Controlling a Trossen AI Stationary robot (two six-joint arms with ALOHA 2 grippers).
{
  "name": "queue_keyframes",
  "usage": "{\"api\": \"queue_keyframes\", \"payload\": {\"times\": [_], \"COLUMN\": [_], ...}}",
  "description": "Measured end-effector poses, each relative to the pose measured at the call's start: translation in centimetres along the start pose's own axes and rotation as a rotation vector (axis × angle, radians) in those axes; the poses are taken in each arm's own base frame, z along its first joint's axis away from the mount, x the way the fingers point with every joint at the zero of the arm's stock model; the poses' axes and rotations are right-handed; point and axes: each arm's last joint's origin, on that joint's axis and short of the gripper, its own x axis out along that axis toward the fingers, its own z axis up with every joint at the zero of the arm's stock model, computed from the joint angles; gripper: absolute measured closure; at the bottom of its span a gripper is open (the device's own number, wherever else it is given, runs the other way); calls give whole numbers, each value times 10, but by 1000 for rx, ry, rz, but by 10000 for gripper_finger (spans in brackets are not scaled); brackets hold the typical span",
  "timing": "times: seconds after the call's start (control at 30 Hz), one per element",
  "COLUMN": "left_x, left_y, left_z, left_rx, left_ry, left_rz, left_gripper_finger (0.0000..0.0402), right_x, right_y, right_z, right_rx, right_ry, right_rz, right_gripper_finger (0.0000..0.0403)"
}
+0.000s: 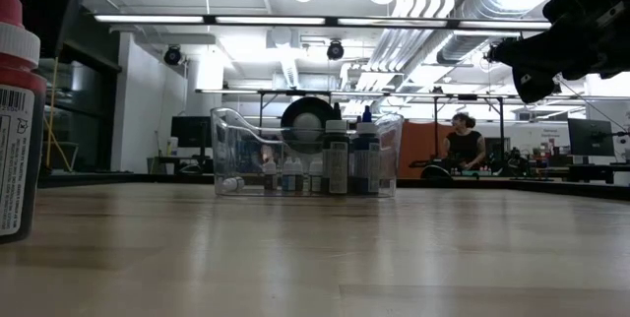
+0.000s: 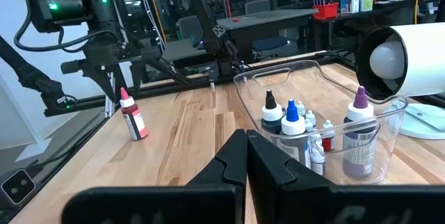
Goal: Pick & Place food coloring
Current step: Put the large pink food coloring bottle into the transparent bin
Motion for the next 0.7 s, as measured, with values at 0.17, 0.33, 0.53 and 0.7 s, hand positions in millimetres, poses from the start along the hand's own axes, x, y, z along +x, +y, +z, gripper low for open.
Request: {"api": "queue_keyframes", "payload": {"times": [0.17, 0.33, 0.53, 0.7], "left_x": [0, 0, 0, 0], "left_y": [0, 0, 0, 0], "left_z": [0, 0, 0, 1], "left_rx": [42, 87, 156, 264], "left_ry": [3, 2, -2, -6], "left_rz": [-9, -10, -7, -1], "left_gripper_finger": [167, 167, 167, 167], "right_x": [0, 0, 0, 0], "right_y": [0, 0, 0, 0], "right_z": [0, 0, 0, 0], "right_rx": [0, 0, 0, 0], "right_ry": [0, 1, 1, 0], "right_rz": [0, 0, 0, 0], "right_gripper_finger": [402, 402, 402, 402]}}
